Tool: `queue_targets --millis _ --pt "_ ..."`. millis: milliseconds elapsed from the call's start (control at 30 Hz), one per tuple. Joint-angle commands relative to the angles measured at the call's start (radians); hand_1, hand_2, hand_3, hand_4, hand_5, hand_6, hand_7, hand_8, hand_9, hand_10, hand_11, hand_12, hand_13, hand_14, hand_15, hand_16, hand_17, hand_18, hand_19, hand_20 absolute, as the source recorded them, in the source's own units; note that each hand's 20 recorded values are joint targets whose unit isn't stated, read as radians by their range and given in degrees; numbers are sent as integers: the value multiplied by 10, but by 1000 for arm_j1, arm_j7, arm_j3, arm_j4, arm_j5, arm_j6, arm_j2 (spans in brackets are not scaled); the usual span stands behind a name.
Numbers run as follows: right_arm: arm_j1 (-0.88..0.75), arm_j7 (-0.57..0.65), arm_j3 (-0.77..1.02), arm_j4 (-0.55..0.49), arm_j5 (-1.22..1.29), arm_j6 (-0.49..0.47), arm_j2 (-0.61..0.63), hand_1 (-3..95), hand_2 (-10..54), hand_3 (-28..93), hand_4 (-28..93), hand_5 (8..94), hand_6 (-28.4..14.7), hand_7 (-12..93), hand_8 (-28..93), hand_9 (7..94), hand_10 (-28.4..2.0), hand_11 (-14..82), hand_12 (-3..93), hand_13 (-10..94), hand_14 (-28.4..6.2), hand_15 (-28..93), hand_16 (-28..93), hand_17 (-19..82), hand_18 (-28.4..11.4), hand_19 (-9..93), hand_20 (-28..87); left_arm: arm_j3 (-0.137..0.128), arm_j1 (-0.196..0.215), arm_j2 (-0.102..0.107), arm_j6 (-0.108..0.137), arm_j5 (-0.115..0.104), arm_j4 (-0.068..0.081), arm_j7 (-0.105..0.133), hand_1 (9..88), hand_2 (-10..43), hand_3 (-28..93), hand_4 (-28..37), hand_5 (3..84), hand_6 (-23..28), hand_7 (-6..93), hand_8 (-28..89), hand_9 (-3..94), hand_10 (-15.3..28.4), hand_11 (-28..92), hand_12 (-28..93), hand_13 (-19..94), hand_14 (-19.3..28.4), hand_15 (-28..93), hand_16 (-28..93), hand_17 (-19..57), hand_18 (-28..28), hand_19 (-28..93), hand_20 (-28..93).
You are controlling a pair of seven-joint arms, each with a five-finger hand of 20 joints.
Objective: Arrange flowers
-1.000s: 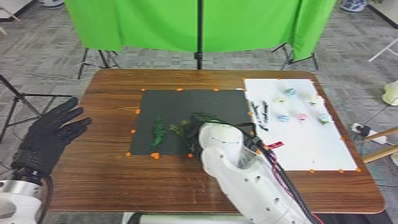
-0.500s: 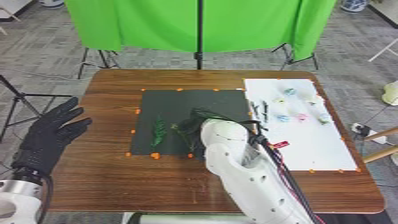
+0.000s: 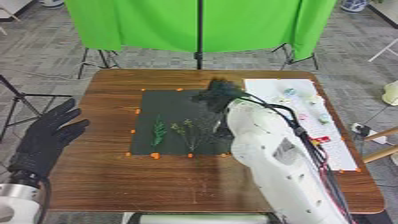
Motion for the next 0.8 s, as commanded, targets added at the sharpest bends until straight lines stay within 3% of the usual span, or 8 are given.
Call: queue_targets --millis 33,233,433,800 --pt "-14 51 142 -2 23 86 251 148 8 707 -275 677 -30 489 -137 811 -118 491 304 762 -90 751 269 484 -187 932 566 -17 29 -18 18 1 -10 7 267 77 726 -259 342 27 168 -107 283 112 218 79 275 143 456 -51 -74 206 520 64" --pt "11 67 130 89 15 80 307 156 -31 705 -281 635 -40 486 -140 764 -129 498 305 723 -96 756 261 455 -183 932 539 -22 22 -19 17 1 -9 -3 267 76 727 -259 343 28 168 -108 283 112 219 78 275 142 457 -53 -74 206 520 62" --pt "90 99 45 188 -29 -49 312 177 -74 629 -283 619 -40 494 -147 740 -135 504 302 710 -101 759 254 443 -187 932 525 -9 13 -12 16 -2 -5 -1 267 76 727 -260 342 27 168 -108 283 112 219 77 276 142 457 -54 -74 206 521 61" --pt "142 77 -44 278 -42 -91 325 189 -76 580 -283 619 -39 495 -150 737 -134 506 299 706 -101 758 250 435 -191 932 514 -9 25 -17 25 -3 -10 4 268 77 726 -260 342 27 169 -109 284 113 219 77 276 143 459 -54 -74 205 521 60"
